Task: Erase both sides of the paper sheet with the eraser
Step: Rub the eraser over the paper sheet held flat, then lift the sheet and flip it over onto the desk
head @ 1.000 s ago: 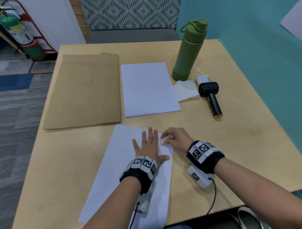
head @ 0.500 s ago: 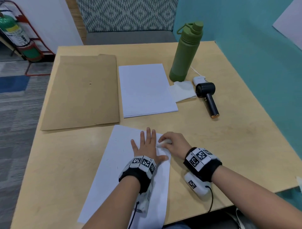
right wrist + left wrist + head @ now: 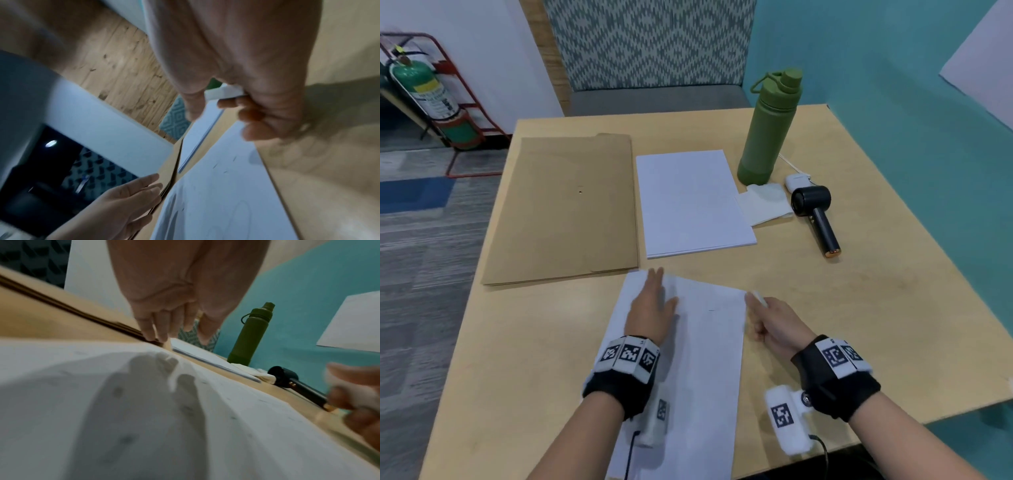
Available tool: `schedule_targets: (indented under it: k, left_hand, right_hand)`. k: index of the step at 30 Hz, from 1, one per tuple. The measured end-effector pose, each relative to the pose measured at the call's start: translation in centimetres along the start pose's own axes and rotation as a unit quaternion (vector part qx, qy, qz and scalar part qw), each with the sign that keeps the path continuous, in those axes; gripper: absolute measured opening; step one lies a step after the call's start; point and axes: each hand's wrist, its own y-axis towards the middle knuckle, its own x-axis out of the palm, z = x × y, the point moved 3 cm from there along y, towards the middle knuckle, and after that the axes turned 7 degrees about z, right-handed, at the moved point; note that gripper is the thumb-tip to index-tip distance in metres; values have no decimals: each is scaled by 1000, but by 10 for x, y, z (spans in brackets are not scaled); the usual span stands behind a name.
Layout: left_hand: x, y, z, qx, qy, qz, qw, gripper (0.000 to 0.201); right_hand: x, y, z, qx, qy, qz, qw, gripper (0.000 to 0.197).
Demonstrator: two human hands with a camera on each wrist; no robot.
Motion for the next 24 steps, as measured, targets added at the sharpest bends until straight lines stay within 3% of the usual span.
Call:
schedule_targets:
  k: [3, 6, 8, 11, 14, 16, 19, 24]
  left_hand:
    - [-28, 0, -23, -67, 52, 80, 993, 51]
    - [-39, -2, -41, -148, 123, 52, 980, 55]
    - [-42, -8, -49, -180, 145, 26, 973, 58]
    - [-39, -10, -52, -183, 172, 7, 968, 60]
    - [-43, -9, -58, -194, 156, -12, 968, 67]
    - [-44, -8, -64, -199, 127, -14, 972, 68]
    - [-51, -11, -71, -188, 72, -4, 980, 52]
    - [-82, -18, -79, -157, -11, 54, 986, 24]
  right_hand:
    - [2, -2, 11, 20, -129, 30, 991, 34]
    - [13, -5, 20, 54, -171, 71, 981, 17]
    - [27, -8, 22, 55, -182, 71, 979, 33]
    - [38, -7, 19, 48, -212, 77, 973, 41]
    - [45, -5, 18, 49, -211, 72, 974, 21]
    - [46, -3, 18, 35, -166, 66, 983, 22]
    - [47, -9, 12, 14, -129, 89, 987, 13]
    - [68, -15, -10, -49, -108, 61, 991, 18]
